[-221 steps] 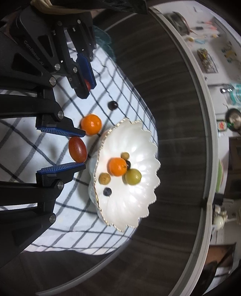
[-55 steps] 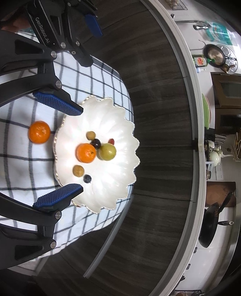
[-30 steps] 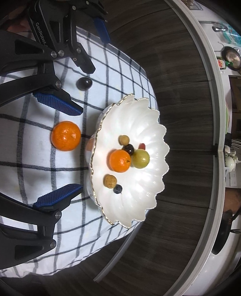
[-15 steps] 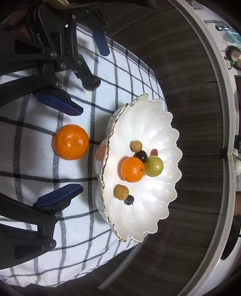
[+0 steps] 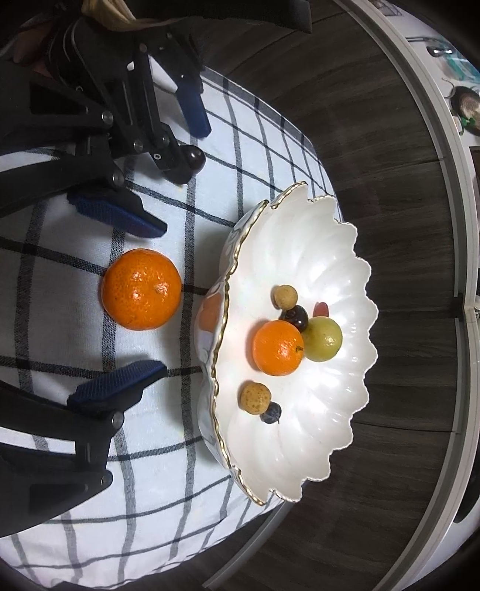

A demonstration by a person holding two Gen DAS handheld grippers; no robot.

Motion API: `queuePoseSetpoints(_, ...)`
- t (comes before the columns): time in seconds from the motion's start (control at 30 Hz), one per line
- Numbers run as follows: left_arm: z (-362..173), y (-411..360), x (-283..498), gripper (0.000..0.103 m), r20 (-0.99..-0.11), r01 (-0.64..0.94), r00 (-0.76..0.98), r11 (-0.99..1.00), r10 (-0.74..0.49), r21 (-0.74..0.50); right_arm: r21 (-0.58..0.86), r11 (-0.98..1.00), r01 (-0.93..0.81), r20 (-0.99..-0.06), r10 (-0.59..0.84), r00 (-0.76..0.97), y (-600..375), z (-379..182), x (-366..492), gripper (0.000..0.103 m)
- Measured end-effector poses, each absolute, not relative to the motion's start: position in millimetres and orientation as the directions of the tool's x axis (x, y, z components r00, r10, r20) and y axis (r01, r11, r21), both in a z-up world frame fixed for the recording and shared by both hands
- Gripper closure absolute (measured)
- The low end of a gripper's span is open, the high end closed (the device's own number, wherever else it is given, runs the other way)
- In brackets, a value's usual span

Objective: Organize fruits
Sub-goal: 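Grasp the dark plum with the left tool while the right tool grasps the mandarin, then lift the dark plum and mandarin and carry both over the bowl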

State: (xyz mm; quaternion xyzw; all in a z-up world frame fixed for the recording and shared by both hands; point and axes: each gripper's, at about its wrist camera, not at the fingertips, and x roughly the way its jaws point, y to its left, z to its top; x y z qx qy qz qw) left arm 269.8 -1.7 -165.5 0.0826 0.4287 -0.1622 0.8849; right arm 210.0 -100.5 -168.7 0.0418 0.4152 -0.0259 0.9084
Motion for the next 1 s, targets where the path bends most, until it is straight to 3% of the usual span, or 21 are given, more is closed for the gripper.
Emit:
queuePoseSetpoints(0.2, -165.3, -3.2, 270.5, 0.065, -0.784, 0.366, 0.576, 0.93, -0.231, -0.006, 0.106, 0.992, 0.065, -0.776, 0.041, 0.629, -102.7, -178.1, 215.0, 0.057)
queuePoseSetpoints(0.33, -164.7, -5.8, 268.7, 0.076, -0.781, 0.378, 0.578, 0.926, -0.235, 0.001, 0.106, 0.993, 0.058, -0.773, 0.046, 0.633, -100.6, -178.1, 214.8, 0.059)
queuePoseSetpoints(1.0, -141.5, -4.4, 252.2, 0.077, -0.758, 0.353, 0.61, 0.936, -0.229, 0.001, 0.126, 0.991, 0.051, -0.737, 0.059, 0.674, -104.2, -153.1, 205.6, 0.06)
